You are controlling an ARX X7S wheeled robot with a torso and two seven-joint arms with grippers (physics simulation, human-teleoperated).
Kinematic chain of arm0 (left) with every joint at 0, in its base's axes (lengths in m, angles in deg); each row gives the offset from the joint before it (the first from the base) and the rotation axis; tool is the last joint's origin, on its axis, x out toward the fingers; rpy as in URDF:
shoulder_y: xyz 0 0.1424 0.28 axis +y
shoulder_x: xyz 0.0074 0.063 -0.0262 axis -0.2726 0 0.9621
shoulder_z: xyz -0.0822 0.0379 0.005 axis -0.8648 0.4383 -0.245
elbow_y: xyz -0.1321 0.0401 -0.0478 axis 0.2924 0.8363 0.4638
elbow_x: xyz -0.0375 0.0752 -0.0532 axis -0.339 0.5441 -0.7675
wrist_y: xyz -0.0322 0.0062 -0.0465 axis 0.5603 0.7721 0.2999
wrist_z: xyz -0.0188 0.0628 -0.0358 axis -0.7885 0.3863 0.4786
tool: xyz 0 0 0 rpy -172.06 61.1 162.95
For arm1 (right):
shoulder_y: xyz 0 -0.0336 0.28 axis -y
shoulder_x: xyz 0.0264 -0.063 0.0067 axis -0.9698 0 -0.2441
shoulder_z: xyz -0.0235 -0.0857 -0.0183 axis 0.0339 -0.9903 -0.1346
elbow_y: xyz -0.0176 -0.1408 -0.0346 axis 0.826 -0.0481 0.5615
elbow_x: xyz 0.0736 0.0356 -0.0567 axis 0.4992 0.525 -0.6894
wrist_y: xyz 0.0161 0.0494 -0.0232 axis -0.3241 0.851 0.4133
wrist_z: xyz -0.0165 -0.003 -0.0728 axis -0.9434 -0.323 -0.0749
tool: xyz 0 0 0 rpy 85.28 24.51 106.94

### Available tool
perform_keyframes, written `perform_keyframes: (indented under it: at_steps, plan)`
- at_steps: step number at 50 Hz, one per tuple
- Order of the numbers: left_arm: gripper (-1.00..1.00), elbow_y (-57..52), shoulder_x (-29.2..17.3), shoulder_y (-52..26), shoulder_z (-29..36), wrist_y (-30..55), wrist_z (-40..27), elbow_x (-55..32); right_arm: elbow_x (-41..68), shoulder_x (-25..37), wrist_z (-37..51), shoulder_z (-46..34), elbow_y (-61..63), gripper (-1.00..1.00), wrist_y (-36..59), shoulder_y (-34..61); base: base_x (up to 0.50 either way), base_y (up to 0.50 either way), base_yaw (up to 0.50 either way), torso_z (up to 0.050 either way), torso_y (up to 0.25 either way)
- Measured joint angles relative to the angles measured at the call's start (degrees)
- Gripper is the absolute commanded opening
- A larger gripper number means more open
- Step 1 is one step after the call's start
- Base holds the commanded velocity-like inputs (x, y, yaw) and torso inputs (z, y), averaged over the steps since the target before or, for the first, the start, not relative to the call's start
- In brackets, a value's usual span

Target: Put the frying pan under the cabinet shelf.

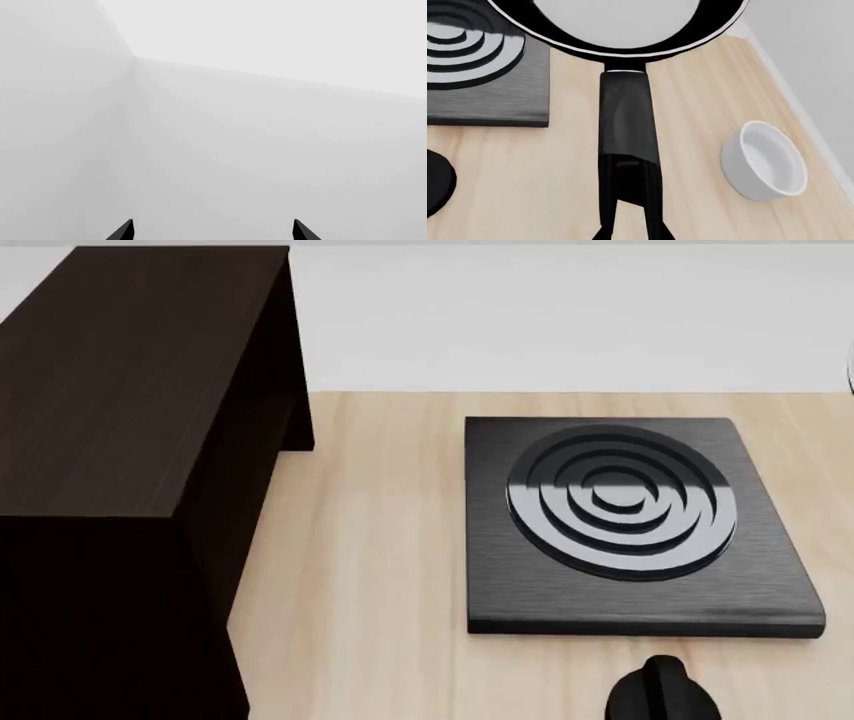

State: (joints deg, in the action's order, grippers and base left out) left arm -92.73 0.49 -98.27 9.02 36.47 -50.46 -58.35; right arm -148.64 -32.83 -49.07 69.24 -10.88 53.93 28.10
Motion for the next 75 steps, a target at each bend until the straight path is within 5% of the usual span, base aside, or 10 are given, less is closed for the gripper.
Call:
perform_keyframes:
  at_steps: [16, 26, 43, 75]
  plan:
    - [1.00, -1.9, -0.4, -0.9, -0.5, 1.1, -1.7, -1.9, -1.4, -7.8, 0.0, -18.8, -12.3, -1.00, 0.0, 20.6, 0.00, 0.00, 0.00, 0.000, 0.002]
    - [1.00, -3.5, -1.3, -1.4, -1.7, 2.2, -3.3, -3.9, 0.3, -15.8, 3.0, -23.0, -18.4, -1.00, -2.2, 27.0, 0.00, 0.00, 0.00, 0.000, 0.002]
    - [1.00, -6.1, -3.1, -2.0, -3.6, 3.9, -5.9, -7.0, 5.8, -25.9, 10.2, -23.2, -25.5, -1.00, -8.5, 28.3, 0.00, 0.00, 0.00, 0.001, 0.003]
    - [1.00, -6.8, -4.0, -0.5, -4.5, 3.1, -7.0, -8.0, 6.9, -30.1, 10.0, -30.3, -25.6, -1.00, -13.4, 24.0, 0.00, 0.00, 0.00, 0.000, 0.003]
